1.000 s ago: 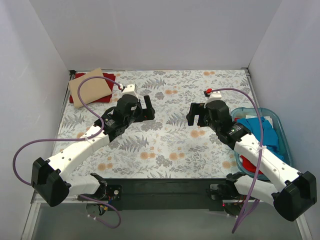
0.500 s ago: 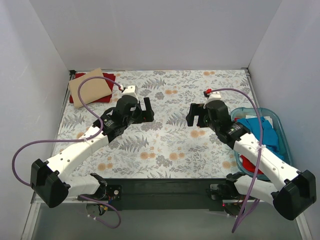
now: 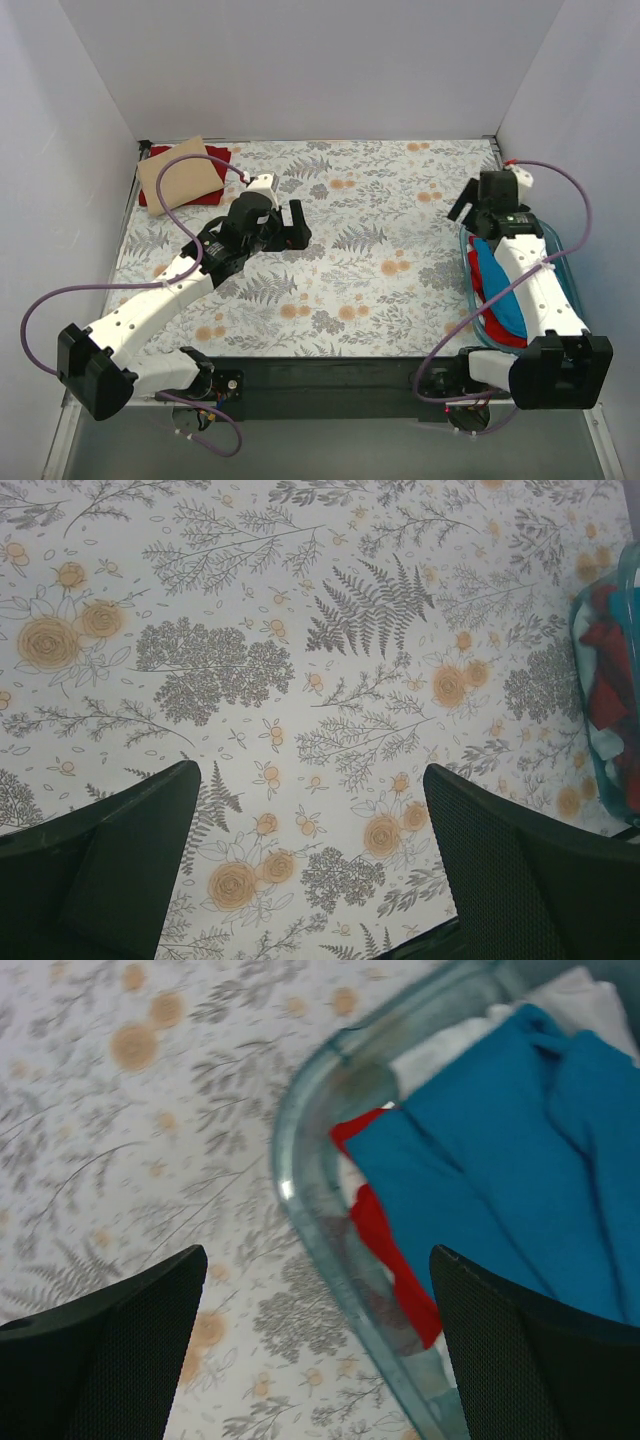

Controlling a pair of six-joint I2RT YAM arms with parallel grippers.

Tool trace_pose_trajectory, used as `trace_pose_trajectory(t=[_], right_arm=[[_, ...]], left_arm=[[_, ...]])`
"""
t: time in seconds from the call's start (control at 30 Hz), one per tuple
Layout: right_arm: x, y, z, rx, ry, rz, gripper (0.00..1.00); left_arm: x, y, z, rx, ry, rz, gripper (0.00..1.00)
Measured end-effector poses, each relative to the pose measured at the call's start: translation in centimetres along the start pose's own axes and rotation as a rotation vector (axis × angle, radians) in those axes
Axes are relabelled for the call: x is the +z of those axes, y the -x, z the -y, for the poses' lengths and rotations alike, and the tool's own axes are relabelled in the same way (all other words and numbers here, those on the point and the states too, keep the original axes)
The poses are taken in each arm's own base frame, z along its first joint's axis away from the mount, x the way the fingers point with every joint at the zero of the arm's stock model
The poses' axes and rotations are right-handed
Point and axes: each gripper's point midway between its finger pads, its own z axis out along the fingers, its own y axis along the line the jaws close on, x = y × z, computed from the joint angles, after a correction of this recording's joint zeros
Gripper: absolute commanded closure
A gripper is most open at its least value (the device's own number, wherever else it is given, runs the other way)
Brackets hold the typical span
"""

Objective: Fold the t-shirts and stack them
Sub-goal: Grab the tshirt from the pile

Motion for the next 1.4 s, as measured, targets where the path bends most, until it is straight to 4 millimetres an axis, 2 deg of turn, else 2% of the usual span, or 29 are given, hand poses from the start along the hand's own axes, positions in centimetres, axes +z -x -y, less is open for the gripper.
trace_pose_trajectory(t=[0.1, 0.17, 0.3, 0.43, 0.6, 0.7, 0.73, 0.8, 0.83, 0.9, 0.93, 1.0, 1.23, 1.33, 1.4], right_arm=[[1.1, 0.5, 5.9, 0.133, -0.192, -0.019, 0.02], [1.5, 0.1, 9.1, 0.208, -0.294, -0.046, 0.03], [2.5, -1.4, 13.2, 0.310, -0.435, -0.094, 0.04], [2.9, -3.6, 15.5, 0.362, -0.537, -0.149, 0.07], [2.8, -5.3, 16.8, 0.385, -0.614, -0.168, 0.11], [2.8, -5.6, 17.3, 0.393, -0.645, -0.162, 0.20], [2.8, -5.7, 17.4, 0.394, -0.650, -0.160, 0.28], [2.8, -5.8, 17.5, 0.394, -0.661, -0.161, 0.37], [2.8, -5.9, 17.6, 0.395, -0.665, -0.162, 0.50], [2.9, -6.0, 17.6, 0.390, -0.667, -0.164, 0.64], [2.9, -5.9, 17.6, 0.389, -0.666, -0.163, 0.80], [2.9, -5.9, 17.6, 0.386, -0.661, -0.162, 0.98], [2.3, -5.1, 17.0, 0.357, -0.607, -0.156, 0.99], [1.4, -3.0, 15.5, 0.344, -0.515, -0.114, 0.99], [0.5, -1.1, 13.8, 0.326, -0.419, -0.066, 0.99]], left_arm=[[0.2, -0.6, 0.3, 0.003, -0.020, -0.027, 0.06], [0.5, -1.1, 0.5, 0.007, -0.032, -0.050, 0.06], [0.8, -1.8, 0.9, 0.012, -0.055, -0.082, 0.06], [0.7, -2.1, 1.3, 0.012, -0.077, -0.095, 0.06], [0.8, -2.5, 1.2, 0.013, -0.078, -0.107, 0.06], [0.8, -2.5, 1.2, 0.012, -0.078, -0.107, 0.06], [0.8, -2.5, 1.1, 0.012, -0.078, -0.106, 0.06], [0.8, -2.7, 1.0, 0.012, -0.076, -0.110, 0.06], [0.9, -2.9, 1.0, 0.011, -0.074, -0.113, 0.06], [0.9, -3.0, 0.9, 0.009, -0.073, -0.116, 0.06], [0.9, -3.0, 0.9, 0.009, -0.073, -0.116, 0.06], [0.9, -3.0, 0.9, 0.006, -0.073, -0.115, 0.06], [0.9, -3.0, 1.0, 0.001, -0.073, -0.115, 0.06], [0.9, -2.9, 1.0, -0.004, -0.073, -0.114, 0.06], [0.9, -2.9, 1.0, -0.006, -0.074, -0.111, 0.06]])
